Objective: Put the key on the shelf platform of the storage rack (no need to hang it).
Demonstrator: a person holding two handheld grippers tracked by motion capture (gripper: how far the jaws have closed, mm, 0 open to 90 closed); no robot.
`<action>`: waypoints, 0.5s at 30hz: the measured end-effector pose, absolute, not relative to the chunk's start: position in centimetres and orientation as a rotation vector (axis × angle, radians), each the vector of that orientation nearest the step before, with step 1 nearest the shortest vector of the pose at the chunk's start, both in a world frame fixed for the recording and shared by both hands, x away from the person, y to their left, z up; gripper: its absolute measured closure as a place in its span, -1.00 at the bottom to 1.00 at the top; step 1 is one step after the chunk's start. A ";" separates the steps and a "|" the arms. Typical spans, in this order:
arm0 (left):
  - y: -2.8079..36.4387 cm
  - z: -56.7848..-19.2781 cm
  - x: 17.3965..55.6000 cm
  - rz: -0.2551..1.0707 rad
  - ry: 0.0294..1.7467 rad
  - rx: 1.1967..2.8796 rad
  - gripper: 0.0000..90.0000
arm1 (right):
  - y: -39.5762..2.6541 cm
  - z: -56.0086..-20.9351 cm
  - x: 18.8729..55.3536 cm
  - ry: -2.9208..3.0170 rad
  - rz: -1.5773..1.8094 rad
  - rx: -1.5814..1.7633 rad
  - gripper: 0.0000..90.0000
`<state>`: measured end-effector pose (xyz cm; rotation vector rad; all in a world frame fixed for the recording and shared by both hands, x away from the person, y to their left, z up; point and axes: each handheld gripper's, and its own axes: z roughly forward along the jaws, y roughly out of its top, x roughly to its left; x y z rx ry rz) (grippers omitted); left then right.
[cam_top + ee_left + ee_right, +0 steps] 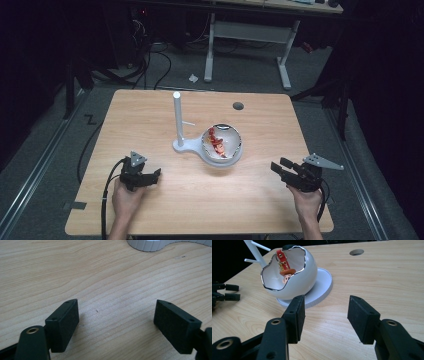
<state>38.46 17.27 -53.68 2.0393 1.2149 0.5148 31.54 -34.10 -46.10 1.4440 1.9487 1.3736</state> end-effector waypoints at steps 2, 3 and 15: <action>17.3 -53.7 38.5 0.515 1.215 2.040 -0.54 | -34.1 -46.4 31.6 1.948 1.375 1.448 0.07; 17.3 -53.7 38.5 0.515 1.215 2.039 -0.54 | -34.1 -46.6 31.6 1.947 1.377 1.455 0.07; 17.3 -53.7 38.5 0.515 1.215 2.040 -0.54 | -33.4 -48.1 32.3 1.976 1.346 1.479 0.06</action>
